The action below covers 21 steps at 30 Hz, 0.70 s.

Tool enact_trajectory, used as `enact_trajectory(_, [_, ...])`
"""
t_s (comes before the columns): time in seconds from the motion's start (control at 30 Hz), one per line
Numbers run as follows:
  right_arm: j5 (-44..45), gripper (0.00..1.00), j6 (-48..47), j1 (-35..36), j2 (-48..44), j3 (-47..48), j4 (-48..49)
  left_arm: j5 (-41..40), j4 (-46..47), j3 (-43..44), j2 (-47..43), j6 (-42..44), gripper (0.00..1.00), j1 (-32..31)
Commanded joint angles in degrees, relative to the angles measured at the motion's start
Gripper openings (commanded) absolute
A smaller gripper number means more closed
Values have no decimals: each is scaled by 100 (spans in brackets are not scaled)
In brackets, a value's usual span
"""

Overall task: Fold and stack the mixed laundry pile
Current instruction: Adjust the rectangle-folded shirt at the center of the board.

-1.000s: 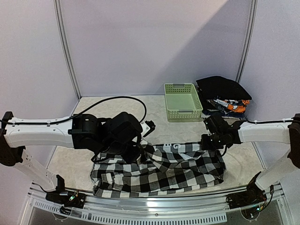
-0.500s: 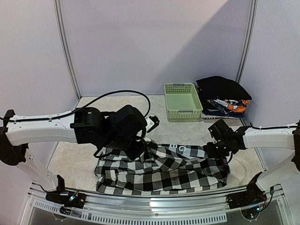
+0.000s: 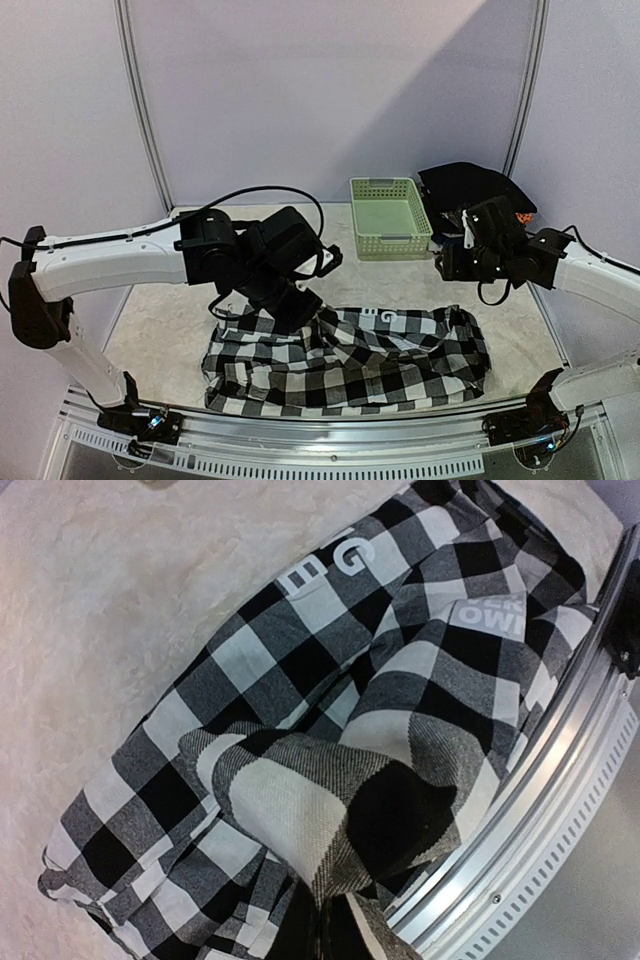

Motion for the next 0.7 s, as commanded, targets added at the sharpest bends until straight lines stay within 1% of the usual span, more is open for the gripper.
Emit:
enact_trajectory(0.0, [-564,56,-478,-30,193,-18,527,827,-143,-82,-121,-384,0,428])
enact_trajectory(0.1, [-1014,54,-558,-29,621,-53,770,1318,-123,-306,-164,-506,0,770])
enact_trajectory(0.23, [-1171,53,-551,-29,1086,-141,1065,2128,162,-743,-367,-641,0,1410])
enact_trajectory(0.33, [-1230,52,-564,-30,1241,-138,1179,2258,184,-960,-499,-629,0,1817])
enact_trajectory(0.4, [-1312,52,-571,-30,1332,-128,1254,2559,249,-1155,-531,-612,0,2097])
enact_trajectory(0.5, [-1385,51,-593,-30,1566,-119,1359,3315,316,-1350,-458,-742,0,2553])
enact_trajectory(0.53, [-1599,51,-615,-29,1696,-118,1390,3539,325,-1386,-408,-726,0,2654])
enact_trajectory(0.67, [-1710,49,-603,-30,2097,-127,1473,4185,497,-1567,-226,-728,0,3004])
